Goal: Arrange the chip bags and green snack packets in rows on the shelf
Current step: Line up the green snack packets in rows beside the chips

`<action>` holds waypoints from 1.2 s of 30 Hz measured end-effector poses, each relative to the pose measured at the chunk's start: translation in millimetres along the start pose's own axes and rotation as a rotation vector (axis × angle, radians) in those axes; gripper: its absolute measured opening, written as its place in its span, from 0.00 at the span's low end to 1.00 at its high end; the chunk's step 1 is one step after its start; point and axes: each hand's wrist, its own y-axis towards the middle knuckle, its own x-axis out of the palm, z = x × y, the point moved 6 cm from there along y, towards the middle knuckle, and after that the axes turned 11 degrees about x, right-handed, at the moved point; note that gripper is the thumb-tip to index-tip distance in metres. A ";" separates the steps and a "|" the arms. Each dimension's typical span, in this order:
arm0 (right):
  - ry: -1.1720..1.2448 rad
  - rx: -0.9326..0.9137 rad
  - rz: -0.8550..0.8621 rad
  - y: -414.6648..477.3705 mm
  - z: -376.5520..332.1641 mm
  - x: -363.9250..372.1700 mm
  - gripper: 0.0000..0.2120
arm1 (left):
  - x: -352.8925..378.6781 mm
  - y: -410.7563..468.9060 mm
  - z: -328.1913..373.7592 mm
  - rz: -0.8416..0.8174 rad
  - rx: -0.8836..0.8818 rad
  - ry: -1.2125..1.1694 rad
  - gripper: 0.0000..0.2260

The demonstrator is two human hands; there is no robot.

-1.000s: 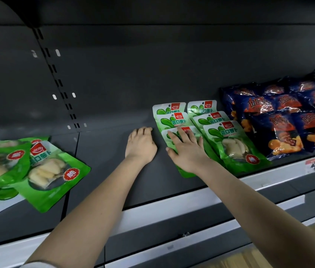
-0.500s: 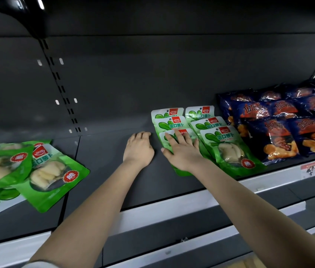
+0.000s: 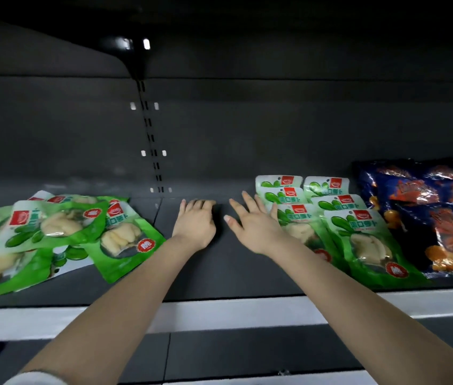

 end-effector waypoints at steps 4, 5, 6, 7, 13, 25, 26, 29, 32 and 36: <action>0.003 -0.145 -0.040 3.0 -54.3 19.0 0.27 | -23.2 -27.9 -48.1 0.048 -0.118 0.039 0.22; 0.009 -0.181 -0.055 2.6 -68.1 23.5 0.27 | -27.9 -37.2 -61.2 0.058 -0.162 0.044 0.22; 0.011 -0.215 -0.070 2.2 -81.7 27.8 0.27 | -31.8 -47.2 -74.7 0.066 -0.206 0.049 0.21; 0.012 -0.248 -0.082 1.9 -95.2 31.3 0.27 | -35.3 -58.1 -87.6 0.073 -0.246 0.058 0.20; 0.001 -0.438 -0.119 -3.5 -177.2 44.9 0.28 | -55.7 -131.8 -139.4 0.115 -0.310 0.144 0.22; -0.103 -0.511 -0.102 -17.2 -237.3 71.3 0.36 | -66.3 -183.8 -162.4 0.063 -0.557 0.095 0.28; -0.101 -0.509 -0.101 -16.8 -236.9 71.5 0.36 | -65.6 -183.4 -162.3 0.058 -0.557 0.102 0.28; -0.101 -0.463 -0.082 -12.8 -235.8 71.3 0.36 | -65.0 -183.8 -162.4 0.047 -0.559 0.109 0.28; -0.102 -0.369 -0.072 -4.9 -229.5 71.1 0.35 | -64.4 -184.1 -162.2 0.037 -0.555 0.112 0.27; -0.104 -0.298 -0.082 0.8 -217.3 69.9 0.35 | -62.6 -184.0 -162.6 0.029 -0.545 0.134 0.26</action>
